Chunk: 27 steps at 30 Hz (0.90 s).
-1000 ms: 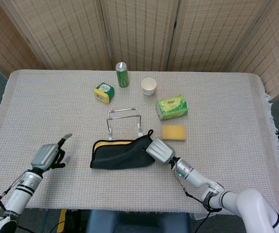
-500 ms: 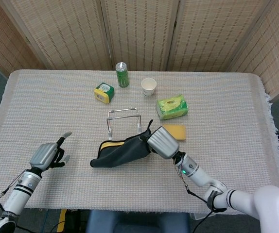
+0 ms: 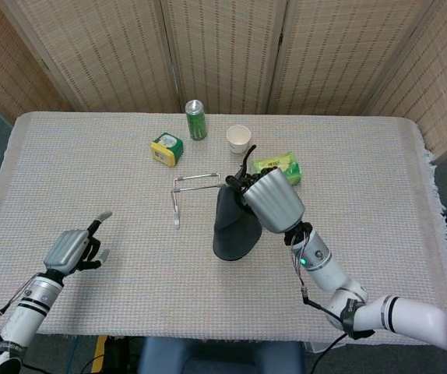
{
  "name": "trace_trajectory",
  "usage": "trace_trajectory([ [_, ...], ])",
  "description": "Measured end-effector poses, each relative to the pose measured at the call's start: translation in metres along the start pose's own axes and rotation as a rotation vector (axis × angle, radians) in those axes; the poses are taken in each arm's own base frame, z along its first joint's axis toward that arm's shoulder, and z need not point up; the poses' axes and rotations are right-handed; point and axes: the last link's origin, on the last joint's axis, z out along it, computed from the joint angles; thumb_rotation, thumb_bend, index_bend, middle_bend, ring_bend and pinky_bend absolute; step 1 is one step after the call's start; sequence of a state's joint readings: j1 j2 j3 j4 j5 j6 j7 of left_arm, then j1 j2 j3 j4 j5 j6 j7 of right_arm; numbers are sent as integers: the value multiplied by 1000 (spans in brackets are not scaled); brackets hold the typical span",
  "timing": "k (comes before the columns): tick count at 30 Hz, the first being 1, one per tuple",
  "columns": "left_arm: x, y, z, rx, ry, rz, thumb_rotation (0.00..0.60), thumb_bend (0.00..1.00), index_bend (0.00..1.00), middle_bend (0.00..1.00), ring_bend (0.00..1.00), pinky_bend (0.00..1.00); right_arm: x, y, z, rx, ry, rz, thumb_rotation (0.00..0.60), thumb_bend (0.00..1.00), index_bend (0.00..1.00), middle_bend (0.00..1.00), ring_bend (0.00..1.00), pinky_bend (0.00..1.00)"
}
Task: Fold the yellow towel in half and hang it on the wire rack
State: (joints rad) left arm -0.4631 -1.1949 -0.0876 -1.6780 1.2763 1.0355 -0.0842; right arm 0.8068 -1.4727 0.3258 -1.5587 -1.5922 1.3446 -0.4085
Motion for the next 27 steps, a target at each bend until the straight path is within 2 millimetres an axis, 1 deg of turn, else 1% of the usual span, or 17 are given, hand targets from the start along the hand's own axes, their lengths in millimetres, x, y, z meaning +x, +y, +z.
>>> trace_trajectory([
  [5, 0, -2, -2, 3, -3, 0, 600, 477, 0, 872, 793, 889, -4, -2, 8, -22, -31, -26, 600, 598, 798, 916, 1000, 1000],
  [11, -2, -7, -4, 13, -9, -1, 600, 478, 0, 871, 793, 889, -18, -9, 23, -51, -87, -53, 600, 598, 798, 917, 1000, 1000],
  [17, -2, -12, -8, 23, -12, -4, 600, 477, 0, 872, 793, 889, -34, -14, 48, -72, -113, -81, 600, 598, 798, 916, 1000, 1000],
  [27, -7, -23, -15, 55, -20, -12, 600, 477, 0, 872, 794, 889, -56, -24, 94, -45, -123, -175, 600, 598, 798, 916, 1000, 1000],
])
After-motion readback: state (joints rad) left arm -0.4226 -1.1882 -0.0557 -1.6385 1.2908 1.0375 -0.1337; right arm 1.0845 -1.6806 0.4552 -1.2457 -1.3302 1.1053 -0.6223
